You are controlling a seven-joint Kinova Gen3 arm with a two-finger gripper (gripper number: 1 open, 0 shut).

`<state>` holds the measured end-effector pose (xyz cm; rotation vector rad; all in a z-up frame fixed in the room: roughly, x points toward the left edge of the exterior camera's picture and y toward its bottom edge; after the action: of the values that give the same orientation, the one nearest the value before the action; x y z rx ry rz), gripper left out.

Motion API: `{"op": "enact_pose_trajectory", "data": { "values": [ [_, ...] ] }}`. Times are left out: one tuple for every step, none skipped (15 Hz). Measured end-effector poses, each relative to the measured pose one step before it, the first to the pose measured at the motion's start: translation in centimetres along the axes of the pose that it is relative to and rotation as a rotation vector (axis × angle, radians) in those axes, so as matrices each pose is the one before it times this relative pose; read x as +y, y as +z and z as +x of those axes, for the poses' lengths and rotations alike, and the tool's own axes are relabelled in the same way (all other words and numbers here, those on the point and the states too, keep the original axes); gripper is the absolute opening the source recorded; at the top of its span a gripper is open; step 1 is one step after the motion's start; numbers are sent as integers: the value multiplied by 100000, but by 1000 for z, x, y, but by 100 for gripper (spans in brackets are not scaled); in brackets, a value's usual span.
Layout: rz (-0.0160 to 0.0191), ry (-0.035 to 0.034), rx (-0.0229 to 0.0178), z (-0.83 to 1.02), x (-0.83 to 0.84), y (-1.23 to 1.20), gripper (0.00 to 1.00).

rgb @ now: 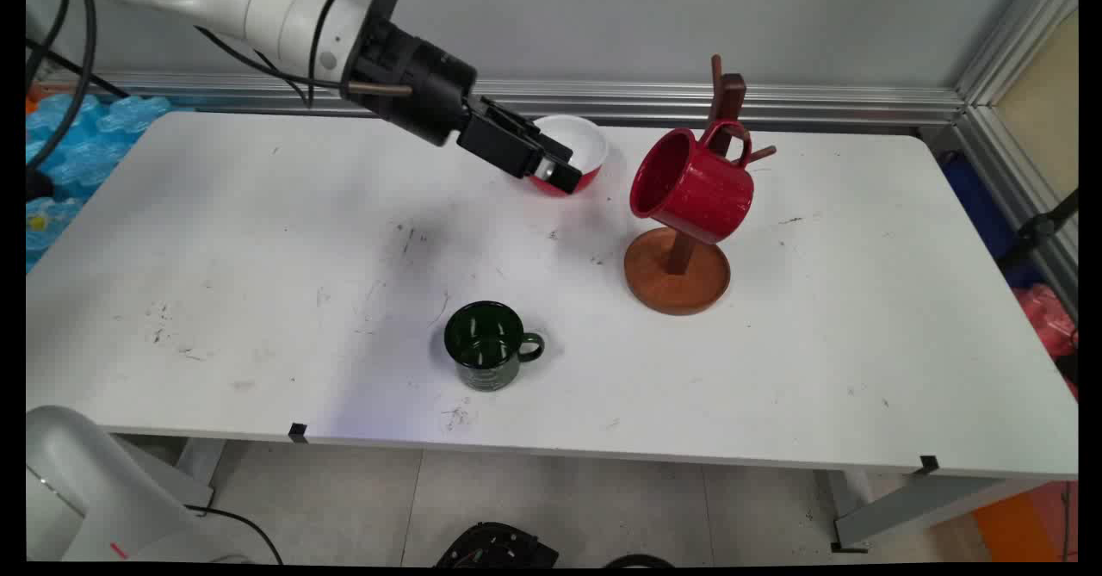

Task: Pick up the red mug from the rack

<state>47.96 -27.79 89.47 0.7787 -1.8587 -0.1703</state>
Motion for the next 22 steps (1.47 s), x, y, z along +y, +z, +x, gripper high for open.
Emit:
{"op": "enact_pose_trajectory", "data": {
  "values": [
    [189,107,273,-74,-95,268,100],
    [221,153,321,-59,-96,270,100],
    [274,169,353,-40,-108,272,100],
    [283,224,286,-26,-101,236,100],
    [326,336,320,-25,-109,268,100],
    [248,364,263,-17,-84,224,100],
    [259,666,261,-17,-90,278,100],
    [209,746,216,-28,-75,260,100],
    [98,931,127,-48,-42,233,100],
    [-77,1536,90,-73,-8,284,100],
    [-197,1668,61,-72,22,288,100],
    [-307,1771,97,-43,53,299,100],
    [-253,1598,162,6,58,268,100],
    [-173,1776,199,26,58,296,100],
    [-93,1728,227,39,58,282,100],
    [-64,1461,167,47,35,234,100],
    [34,1722,207,88,25,271,100],
    [121,1601,221,99,15,258,100],
    [131,1320,149,101,-5,246,100],
    [162,1402,173,116,-21,273,100],
    [110,1047,123,96,-15,229,100],
    [0,1028,127,112,-5,284,100]
  ]
}}
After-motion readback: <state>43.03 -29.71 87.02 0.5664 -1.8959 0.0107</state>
